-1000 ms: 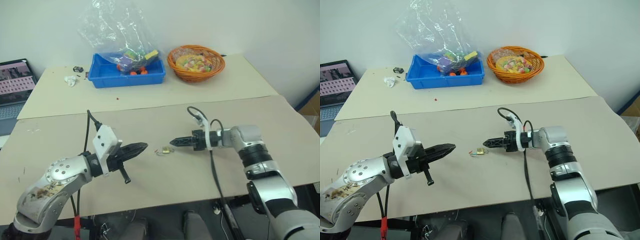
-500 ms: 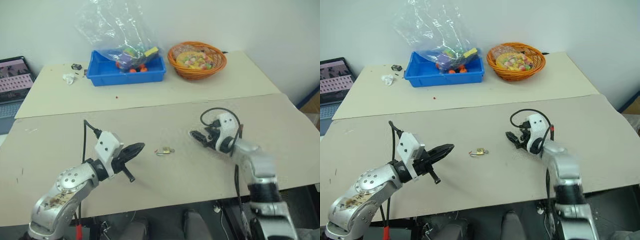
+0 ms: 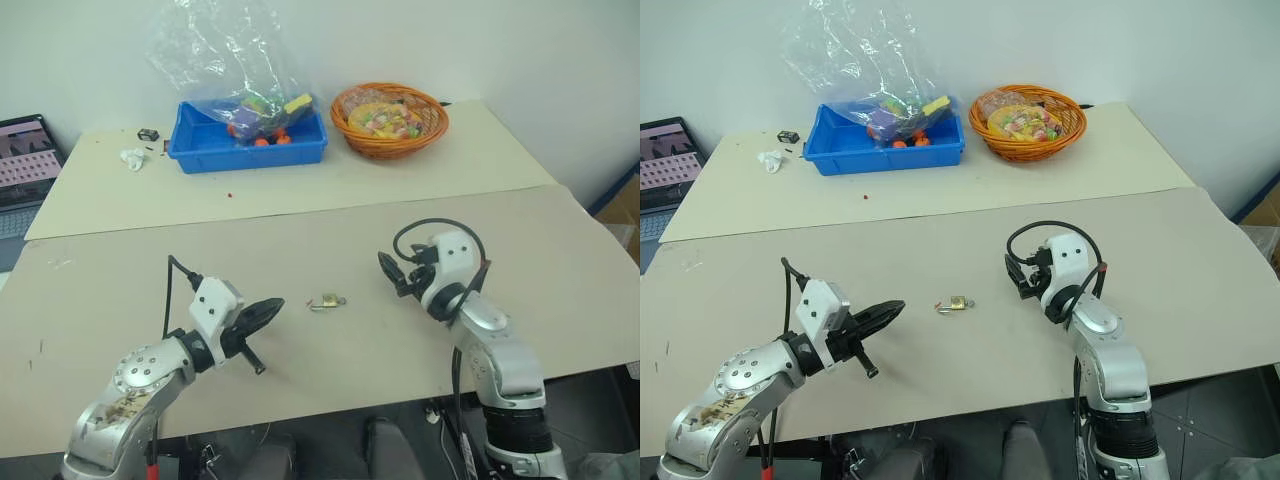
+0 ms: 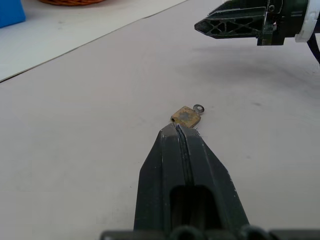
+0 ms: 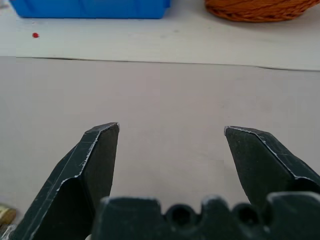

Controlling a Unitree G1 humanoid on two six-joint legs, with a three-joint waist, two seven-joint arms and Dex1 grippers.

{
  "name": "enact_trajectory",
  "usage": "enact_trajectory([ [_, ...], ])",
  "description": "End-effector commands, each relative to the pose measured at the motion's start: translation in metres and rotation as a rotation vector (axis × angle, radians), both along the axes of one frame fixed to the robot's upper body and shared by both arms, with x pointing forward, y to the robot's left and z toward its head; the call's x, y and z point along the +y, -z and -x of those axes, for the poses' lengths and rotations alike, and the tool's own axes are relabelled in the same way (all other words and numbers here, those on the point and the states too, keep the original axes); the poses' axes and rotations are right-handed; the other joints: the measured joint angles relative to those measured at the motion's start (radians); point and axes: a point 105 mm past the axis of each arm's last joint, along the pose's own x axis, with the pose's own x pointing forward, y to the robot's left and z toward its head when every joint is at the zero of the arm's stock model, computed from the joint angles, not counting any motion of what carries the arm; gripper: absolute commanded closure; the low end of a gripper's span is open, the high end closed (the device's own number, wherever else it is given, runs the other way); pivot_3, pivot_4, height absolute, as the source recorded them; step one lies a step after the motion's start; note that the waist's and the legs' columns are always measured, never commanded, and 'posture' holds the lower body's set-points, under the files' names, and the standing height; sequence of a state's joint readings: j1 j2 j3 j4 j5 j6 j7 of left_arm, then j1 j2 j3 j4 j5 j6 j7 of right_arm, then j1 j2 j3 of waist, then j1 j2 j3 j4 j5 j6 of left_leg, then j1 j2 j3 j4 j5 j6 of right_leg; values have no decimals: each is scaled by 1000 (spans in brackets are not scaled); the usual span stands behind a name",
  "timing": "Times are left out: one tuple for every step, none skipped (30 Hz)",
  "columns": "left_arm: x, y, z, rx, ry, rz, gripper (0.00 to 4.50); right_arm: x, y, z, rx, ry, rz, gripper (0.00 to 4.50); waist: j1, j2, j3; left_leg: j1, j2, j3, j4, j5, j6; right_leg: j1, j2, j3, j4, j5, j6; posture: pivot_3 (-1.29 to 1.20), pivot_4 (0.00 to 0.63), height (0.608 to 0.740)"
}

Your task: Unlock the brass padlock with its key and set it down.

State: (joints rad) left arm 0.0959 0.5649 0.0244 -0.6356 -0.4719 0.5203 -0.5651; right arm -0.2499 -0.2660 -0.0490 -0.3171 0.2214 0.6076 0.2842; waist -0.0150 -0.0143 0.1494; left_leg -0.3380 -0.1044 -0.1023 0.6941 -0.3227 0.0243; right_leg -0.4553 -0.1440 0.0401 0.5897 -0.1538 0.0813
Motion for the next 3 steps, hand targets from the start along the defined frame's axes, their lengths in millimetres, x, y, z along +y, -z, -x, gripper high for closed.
enact_trajectory([
  [2, -7, -2, -56, -3, -3, 4500, -10, -8, -1, -48, 18, 23, 472, 1, 0, 0, 0, 0, 0, 0, 0, 0, 0, 0, 0, 0, 0, 0, 0, 150, 740],
  [4, -7, -5, -65, -31, 4, 4500, -10, -7, -2, -48, 15, 33, 472, 0, 0, 0, 0, 0, 0, 0, 0, 0, 0, 0, 0, 1, 0, 0, 0, 150, 740],
  [6, -7, -8, -74, -67, 20, 4500, -10, -6, -2, -47, 12, 34, 472, 0, 0, 0, 0, 0, 0, 0, 0, 0, 0, 0, 0, 1, 0, 0, 0, 150, 740],
])
